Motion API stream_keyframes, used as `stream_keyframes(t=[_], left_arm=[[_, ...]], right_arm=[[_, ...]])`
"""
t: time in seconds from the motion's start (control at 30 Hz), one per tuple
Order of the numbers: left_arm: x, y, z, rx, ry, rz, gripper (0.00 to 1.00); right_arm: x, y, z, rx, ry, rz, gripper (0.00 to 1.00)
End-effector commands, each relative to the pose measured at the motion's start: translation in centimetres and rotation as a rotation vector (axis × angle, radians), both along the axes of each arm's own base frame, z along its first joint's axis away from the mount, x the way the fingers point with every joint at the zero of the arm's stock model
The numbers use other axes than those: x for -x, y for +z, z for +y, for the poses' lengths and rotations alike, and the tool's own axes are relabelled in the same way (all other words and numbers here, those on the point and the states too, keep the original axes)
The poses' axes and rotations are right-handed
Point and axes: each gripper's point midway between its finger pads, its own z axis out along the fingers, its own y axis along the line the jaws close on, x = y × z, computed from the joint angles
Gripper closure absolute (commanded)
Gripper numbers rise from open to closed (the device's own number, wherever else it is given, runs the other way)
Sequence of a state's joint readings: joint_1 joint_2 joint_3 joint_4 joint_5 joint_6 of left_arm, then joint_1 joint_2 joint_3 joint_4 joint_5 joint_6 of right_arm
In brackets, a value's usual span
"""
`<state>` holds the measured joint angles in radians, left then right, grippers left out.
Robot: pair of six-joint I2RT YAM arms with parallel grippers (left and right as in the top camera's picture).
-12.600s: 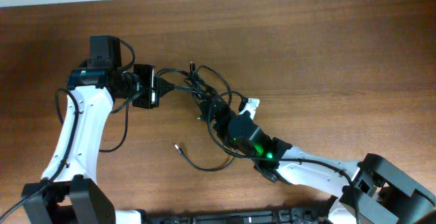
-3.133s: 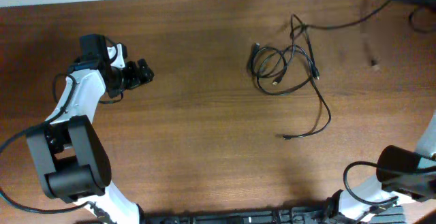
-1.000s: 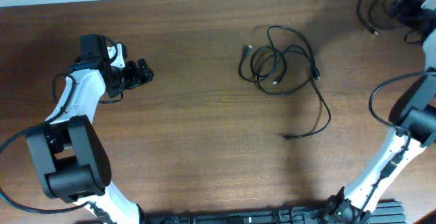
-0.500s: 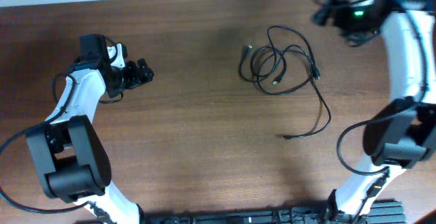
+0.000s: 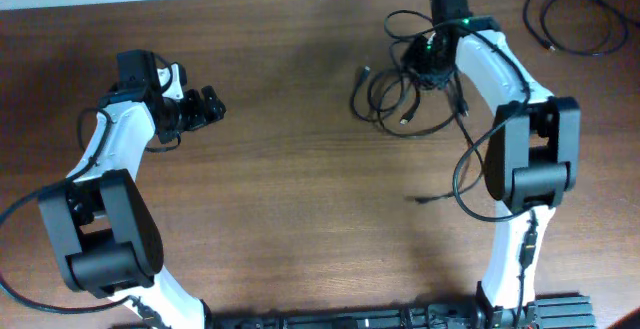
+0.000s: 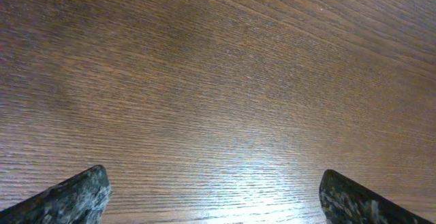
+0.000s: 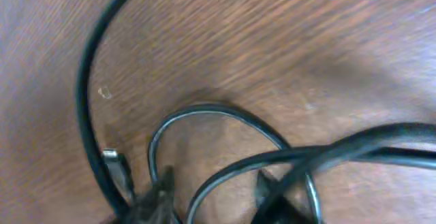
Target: Untangle cables
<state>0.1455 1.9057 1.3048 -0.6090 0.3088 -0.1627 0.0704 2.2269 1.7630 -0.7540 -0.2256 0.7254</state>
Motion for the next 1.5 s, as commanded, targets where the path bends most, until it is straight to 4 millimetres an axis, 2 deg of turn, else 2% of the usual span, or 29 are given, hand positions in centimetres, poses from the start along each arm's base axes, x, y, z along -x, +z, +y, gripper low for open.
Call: stream_keyframes(t=[0.0, 0.03, 0.1, 0.13, 0.2, 0.23, 0.3, 0.37, 0.4, 0.43, 0.47, 0.53, 0.63, 0.73, 0.77, 0.83, 0.87, 0.9, 0.93, 1.0, 1.1, 1.13, 1.17, 1.2, 1.23, 1.27, 1.33, 1.37, 1.47], left_arm=[[-0.4, 0.0, 0.2, 0.000, 0.012, -0.003, 0.01], [-0.4, 0.0, 0.2, 0.000, 0.012, -0.003, 0.01], [-0.4, 0.0, 0.3, 0.000, 0.012, -0.003, 0.01], [-0.3, 0.0, 0.2, 0.004, 0.011, 0.000, 0.01], [0.3, 0.0, 0.2, 0.019, 0.014, 0.023, 0.01], [0.4, 1.1, 0.0, 0.086, 0.011, 0.005, 0.01], [0.2, 3.7, -0.7, 0.236, -0.007, -0.063, 0.01], [0.2, 6.4, -0.1, 0.334, -0.006, -0.127, 0.01], [0.4, 7.4, -0.7, 0.403, -0.025, -0.146, 0.01], [0.6, 7.4, -0.9, 0.414, -0.027, -0.137, 0.01], [0.9, 7.2, -1.5, 0.415, -0.037, -0.117, 0.01], [1.1, 7.2, -2.9, 0.420, -0.065, -0.101, 0.01], [1.4, 6.7, -7.2, 0.383, -0.169, -0.077, 0.01], [1.3, 3.7, -7.2, 0.047, -0.167, -0.032, 0.01], [1.0, 3.1, -7.8, -0.119, -0.184, -0.040, 0.01], [0.8, 3.4, -12.0, -0.172, -0.301, -0.102, 0.01], [0.9, 3.5, -13.7, -0.182, -0.365, -0.132, 0.00], [0.9, 3.5, -14.7, -0.203, -0.390, -0.150, 0.07], [0.7, 3.2, -14.9, -0.256, -0.391, -0.160, 0.16], [0.5, 1.5, -15.0, -0.307, -0.393, -0.140, 0.16], [0.3, -2.4, -15.1, -0.313, -0.404, -0.080, 0.16], [0.4, -3.8, -15.2, -0.316, -0.410, -0.057, 0.23], [0.7, -5.6, -15.1, -0.321, -0.416, -0.019, 0.44], [1.1, -6.7, -15.0, -0.324, -0.421, 0.010, 0.75], [1.5, -7.8, -14.8, -0.327, -0.424, 0.037, 0.92], [1.8, -8.7, -14.7, -0.330, -0.428, 0.063, 1.00], [2.9, -10.1, -14.0, -0.354, -0.432, 0.122, 1.00], [3.2, -10.1, -13.9, -0.357, -0.434, 0.136, 1.00], [3.5, -10.2, -13.9, -0.354, -0.436, 0.146, 0.94]], right_arm=[[-0.7, 0.6, 2.4, -0.117, 0.046, -0.037, 0.96], [-1.0, 1.8, 4.6, -0.215, 0.146, -0.085, 0.96], [0.3, 3.0, 8.9, -0.321, 0.302, -0.106, 0.96], [2.5, 2.9, 13.1, -0.327, 0.445, -0.093, 0.96], [7.0, 2.2, 18.2, -0.307, 0.633, -0.032, 0.96], [10.3, 2.1, 20.9, -0.292, 0.762, 0.009, 0.96], [13.8, 2.7, 23.1, -0.244, 0.871, 0.044, 0.96], [15.7, 4.0, 23.1, -0.081, 0.922, 0.034, 0.96], [15.9, 5.9, 22.3, 0.020, 0.922, -0.007, 0.96], [15.8, 6.9, 22.0, 0.037, 0.919, -0.032, 0.96], [15.2, 10.3, 21.4, 0.039, 0.900, -0.121, 0.96], [14.7, 13.2, 20.8, 0.031, 0.878, -0.200, 0.96], [14.3, 14.5, 20.2, 0.032, 0.860, -0.233, 0.96], [14.2, 14.6, 19.9, 0.032, 0.853, -0.235, 0.96], [13.9, 14.9, 19.5, 0.022, 0.842, -0.239, 0.96], [12.9, 16.3, 18.2, 0.018, 0.806, -0.270, 0.96], [12.3, 17.6, 17.2, 0.020, 0.782, -0.292, 0.96], [11.6, 19.9, 15.7, 0.011, 0.744, -0.327, 0.96], [11.5, 22.3, 14.7, -0.023, 0.722, -0.366, 0.96], [11.7, 25.2, 13.4, -0.065, 0.699, -0.428, 0.96], [12.3, 28.3, 11.4, -0.030, 0.702, -0.526, 0.96], [12.0, 29.7, 10.4, 0.004, 0.691, -0.587, 0.96], [11.3, 31.0, 9.4, 0.020, 0.665, -0.643, 0.96], [10.6, 32.7, 8.1, 0.035, 0.629, -0.707, 0.96], [9.8, 35.1, 6.2, 0.061, 0.580, -0.786, 0.96], [9.1, 36.9, 4.5, 0.092, 0.536, -0.843, 0.96], [7.7, 39.4, -2.5, 0.226, 0.355, -0.883, 0.96], [7.8, 39.0, -5.9, 0.279, 0.272, -0.843, 0.96], [9.8, 36.2, -13.5, 0.340, 0.097, -0.677, 0.96]])
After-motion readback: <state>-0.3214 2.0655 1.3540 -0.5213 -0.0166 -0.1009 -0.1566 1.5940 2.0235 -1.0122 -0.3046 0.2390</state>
